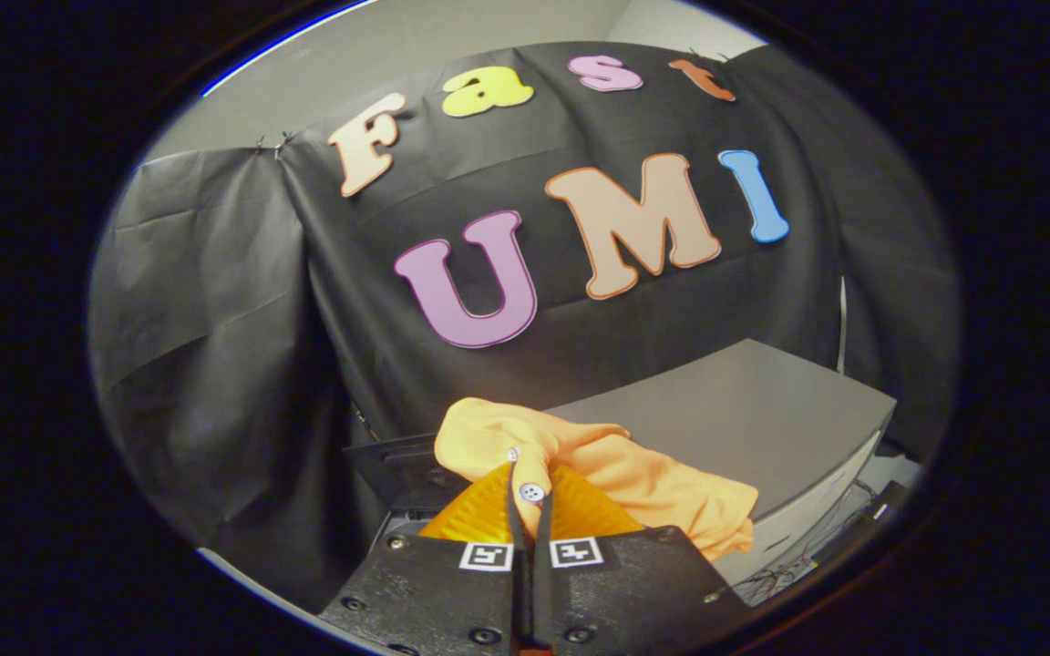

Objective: Put the clothes into the washing machine and then close the washing machine lid.

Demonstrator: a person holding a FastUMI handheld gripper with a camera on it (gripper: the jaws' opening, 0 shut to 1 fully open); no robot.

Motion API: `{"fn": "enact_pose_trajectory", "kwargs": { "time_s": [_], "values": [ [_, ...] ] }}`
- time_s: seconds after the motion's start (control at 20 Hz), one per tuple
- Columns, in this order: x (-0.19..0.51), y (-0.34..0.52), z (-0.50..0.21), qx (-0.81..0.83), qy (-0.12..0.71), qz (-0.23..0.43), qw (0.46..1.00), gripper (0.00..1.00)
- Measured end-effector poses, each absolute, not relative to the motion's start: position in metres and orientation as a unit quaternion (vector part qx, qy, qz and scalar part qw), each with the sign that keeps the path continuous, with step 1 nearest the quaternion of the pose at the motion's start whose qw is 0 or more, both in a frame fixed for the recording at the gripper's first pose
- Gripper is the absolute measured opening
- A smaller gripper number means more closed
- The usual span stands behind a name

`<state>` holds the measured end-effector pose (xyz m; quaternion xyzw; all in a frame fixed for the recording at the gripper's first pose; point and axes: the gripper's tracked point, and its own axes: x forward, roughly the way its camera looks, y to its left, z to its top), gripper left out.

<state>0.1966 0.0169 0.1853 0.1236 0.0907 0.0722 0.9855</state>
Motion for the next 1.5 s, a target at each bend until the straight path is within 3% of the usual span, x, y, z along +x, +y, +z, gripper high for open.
{"fn": "enact_pose_trajectory", "kwargs": {
  "time_s": [0.4,0.75,1.5],
  "values": [
    [0.193,0.102,0.206,0.115,0.081,0.139,0.980,0.01],
    [0.213,0.157,0.191,0.109,0.074,0.147,0.980,0.01],
    [0.301,0.257,0.054,0.069,0.125,0.106,0.984,0.01]
  ]
}}
